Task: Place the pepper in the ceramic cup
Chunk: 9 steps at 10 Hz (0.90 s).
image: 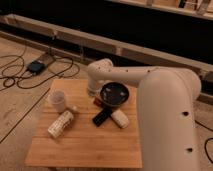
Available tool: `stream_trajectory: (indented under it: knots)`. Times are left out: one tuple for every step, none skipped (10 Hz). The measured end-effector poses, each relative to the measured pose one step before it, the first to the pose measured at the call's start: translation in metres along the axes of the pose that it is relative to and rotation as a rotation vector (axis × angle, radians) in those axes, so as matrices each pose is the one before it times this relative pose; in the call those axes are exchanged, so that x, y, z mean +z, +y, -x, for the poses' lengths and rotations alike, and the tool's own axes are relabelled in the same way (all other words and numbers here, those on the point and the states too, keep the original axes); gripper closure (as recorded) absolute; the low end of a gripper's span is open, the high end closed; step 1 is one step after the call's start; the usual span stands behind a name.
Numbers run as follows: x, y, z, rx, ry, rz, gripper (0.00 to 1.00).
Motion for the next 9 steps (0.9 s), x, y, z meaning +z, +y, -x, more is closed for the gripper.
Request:
stream_trajectory:
  knots:
    - [0.00785, -0.00506, -0.00117, -0.00389, 0.00779, 0.00621, 0.2]
    - [0.00813, -0.00526, -0.00426, -0.0005, 0.01223, 0.00833, 0.2]
    - [0.00614, -0.00366, -0.00296, 0.00147, 0.00669, 0.00581, 0.2]
    - [0.00504, -0.00307, -0.001, 0.00101, 0.00246, 0.0042, 0.2]
    - [0.00524, -0.00301, -0.00302, 0.00259, 0.00613, 0.00557, 0.2]
    - [0.00567, -0.00308, -0.00323, 0.0025, 0.00636, 0.00717, 0.2]
    - [0.0035, -0.00186, -0.00098, -0.00013, 0.00305, 0.00411, 0.2]
    - [0.00407, -0.00243, -0.00066, -0.00213, 0.00397, 0.00538, 0.2]
    - [0.00319, -0.00182, -0.00013, -0.00272, 0.00319, 0.0043, 0.2]
